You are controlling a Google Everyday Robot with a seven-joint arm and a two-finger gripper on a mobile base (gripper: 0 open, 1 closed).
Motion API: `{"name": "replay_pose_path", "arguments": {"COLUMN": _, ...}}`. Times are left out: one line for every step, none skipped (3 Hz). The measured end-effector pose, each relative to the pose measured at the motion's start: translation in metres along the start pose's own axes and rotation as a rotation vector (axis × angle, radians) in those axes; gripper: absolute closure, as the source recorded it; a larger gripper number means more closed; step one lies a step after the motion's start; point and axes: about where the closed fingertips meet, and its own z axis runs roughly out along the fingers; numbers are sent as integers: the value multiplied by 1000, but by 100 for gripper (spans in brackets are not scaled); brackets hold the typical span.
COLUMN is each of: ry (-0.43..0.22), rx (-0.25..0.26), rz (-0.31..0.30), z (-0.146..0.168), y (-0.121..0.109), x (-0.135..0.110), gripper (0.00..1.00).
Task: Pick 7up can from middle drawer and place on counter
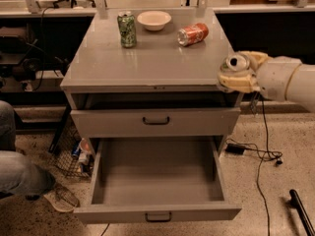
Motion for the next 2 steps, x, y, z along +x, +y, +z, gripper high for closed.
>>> {"name": "replay_pose_path", "arguments": {"ry": -71, "rx": -43, "rz": 45, "z": 29, "y": -27, "x": -44, "gripper": 100}}
{"name": "replay_pose_path", "arguments": {"ry": -71, "rx": -43, "rz": 45, "z": 30, "y": -27, "x": -45, "gripper": 100}}
